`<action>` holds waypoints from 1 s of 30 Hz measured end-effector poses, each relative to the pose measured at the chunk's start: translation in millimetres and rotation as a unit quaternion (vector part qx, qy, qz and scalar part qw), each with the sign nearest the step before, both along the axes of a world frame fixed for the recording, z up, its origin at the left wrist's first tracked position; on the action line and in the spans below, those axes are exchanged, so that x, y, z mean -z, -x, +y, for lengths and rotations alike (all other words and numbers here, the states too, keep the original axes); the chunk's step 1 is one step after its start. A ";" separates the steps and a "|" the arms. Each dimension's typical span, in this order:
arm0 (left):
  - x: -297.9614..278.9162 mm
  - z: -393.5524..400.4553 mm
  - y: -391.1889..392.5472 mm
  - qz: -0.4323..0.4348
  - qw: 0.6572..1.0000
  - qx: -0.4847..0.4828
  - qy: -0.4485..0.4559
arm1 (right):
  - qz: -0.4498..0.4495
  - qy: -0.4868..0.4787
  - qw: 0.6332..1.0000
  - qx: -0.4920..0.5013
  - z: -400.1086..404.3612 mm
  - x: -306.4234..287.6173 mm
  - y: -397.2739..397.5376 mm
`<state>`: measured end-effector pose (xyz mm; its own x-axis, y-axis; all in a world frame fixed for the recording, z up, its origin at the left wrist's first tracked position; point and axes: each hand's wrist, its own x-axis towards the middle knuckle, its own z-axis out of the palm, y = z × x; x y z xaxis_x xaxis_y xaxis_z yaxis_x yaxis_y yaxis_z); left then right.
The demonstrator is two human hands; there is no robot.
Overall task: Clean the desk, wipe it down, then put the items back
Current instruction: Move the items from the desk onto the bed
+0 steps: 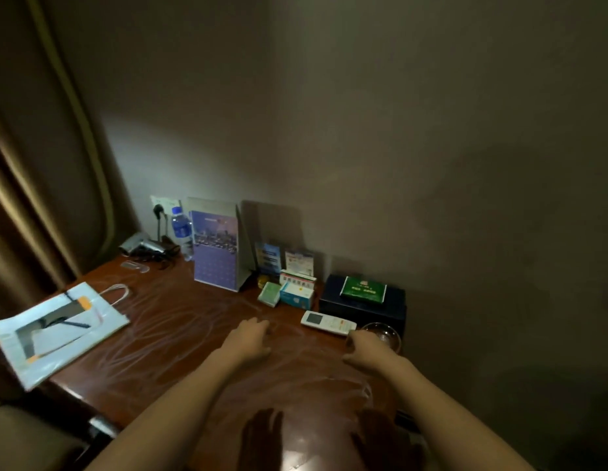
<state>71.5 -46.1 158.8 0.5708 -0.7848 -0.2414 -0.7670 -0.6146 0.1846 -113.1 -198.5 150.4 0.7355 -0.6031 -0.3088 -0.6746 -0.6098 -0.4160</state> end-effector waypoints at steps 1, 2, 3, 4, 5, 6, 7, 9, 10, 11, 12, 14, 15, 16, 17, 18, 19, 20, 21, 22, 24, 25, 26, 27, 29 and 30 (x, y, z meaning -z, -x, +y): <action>2.7 -12.7 -4.8 0.006 1.000 0.003 0.004 | 0.001 -0.009 1.000 0.012 -9.0 2.3 -0.8; 6.4 -24.0 -7.4 0.016 1.000 0.007 0.002 | 0.003 -0.020 1.000 0.021 -16.7 5.0 -0.5; 12.1 -34.0 -9.0 0.025 1.000 0.015 -0.002 | 0.006 -0.032 0.999 0.028 -23.4 8.5 0.7; 18.7 -43.1 -9.9 0.033 0.999 0.024 -0.008 | 0.008 -0.043 0.998 0.034 -28.8 11.5 2.4; 26.1 -51.9 -10.5 0.037 0.999 0.034 -0.011 | 0.010 -0.053 0.998 0.042 -34.5 15.2 4.3; 34.6 -60.1 -11.3 0.043 0.998 0.043 -0.013 | 0.010 -0.061 0.997 0.053 -40.0 18.4 5.9; 42.4 -68.2 -11.7 0.048 0.997 0.053 -0.017 | 0.010 -0.069 0.995 0.067 -45.5 21.7 7.4; 55.5 -83.1 -13.9 0.058 0.995 0.074 -0.034 | 0.014 -0.089 0.991 0.103 -55.5 27.7 8.0; 60.8 -90.1 -15.9 0.062 0.994 0.084 -0.044 | 0.016 -0.097 0.988 0.120 -59.6 29.8 8.1; 65.4 -97.2 -19.0 0.067 0.992 0.093 -0.053 | 0.014 -0.105 0.985 0.134 -63.8 31.6 8.2; 69.2 -104.7 -23.1 0.072 0.991 0.101 -0.057 | 0.010 -0.113 0.982 0.150 -67.8 31.9 8.3; 76.7 -123.6 -33.4 0.082 0.989 0.109 -0.059 | -0.005 -0.128 0.974 0.190 -78.0 34.7 8.9; 79.4 -134.5 -38.9 0.084 0.988 0.111 -0.060 | -0.016 -0.140 0.968 0.210 -83.1 35.8 9.0; 82.6 -146.3 -44.6 0.083 0.988 0.113 -0.061 | -0.028 -0.150 0.960 0.236 -88.3 38.4 8.7; 86.0 -158.2 -49.2 0.080 0.988 0.116 -0.057 | -0.038 -0.159 0.951 0.262 -93.2 41.7 8.7; 90.2 -169.4 -53.6 0.077 0.988 0.120 -0.051 | -0.036 -0.163 0.946 0.278 -97.8 44.2 7.3; 95.6 -179.4 -57.3 0.078 0.988 0.123 -0.044 | -0.026 -0.165 0.942 0.291 -103.4 50.5 5.3; 101.0 -187.8 -60.6 0.079 0.989 0.122 -0.035 | -0.011 -0.161 0.941 0.299 -108.1 57.8 2.8; 106.5 -194.5 -63.4 0.081 0.989 0.119 -0.025 | -0.001 -0.158 0.937 0.310 -113.0 66.9 -1.0; 113.0 -200.5 -66.8 0.084 0.990 0.114 -0.013 | 0.008 -0.155 0.932 0.327 -117.5 77.6 -5.7; 126.5 -211.1 -74.8 0.097 0.990 0.101 0.013 | 0.011 -0.156 0.916 0.370 -123.4 99.4 -13.9; 132.4 -215.1 -78.9 0.103 0.990 0.097 0.022 | 0.011 -0.155 0.908 0.388 -125.1 110.0 -17.6; 138.3 -218.9 -83.7 0.108 0.989 0.099 0.025 | 0.013 -0.155 0.900 0.407 -125.3 117.8 -22.4; 143.6 -222.3 -88.6 0.110 0.988 0.108 0.023 | 0.012 -0.154 0.889 0.431 -125.1 124.8 -26.9; 152.6 -227.5 -97.3 0.116 0.986 0.121 0.007 | 0.000 -0.156 0.868 0.472 -125.0 136.6 -34.4; 157.1 -229.2 -100.9 0.122 0.985 0.121 -0.001 | -0.009 -0.153 0.859 0.489 -125.4 141.2 -37.7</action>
<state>172.4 -275.4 1.7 0.2910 -0.8907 -0.3492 -0.8244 -0.4187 0.3809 -75.4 -323.8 9.2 -0.0706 -0.8276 -0.5568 -0.7931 0.3852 -0.4719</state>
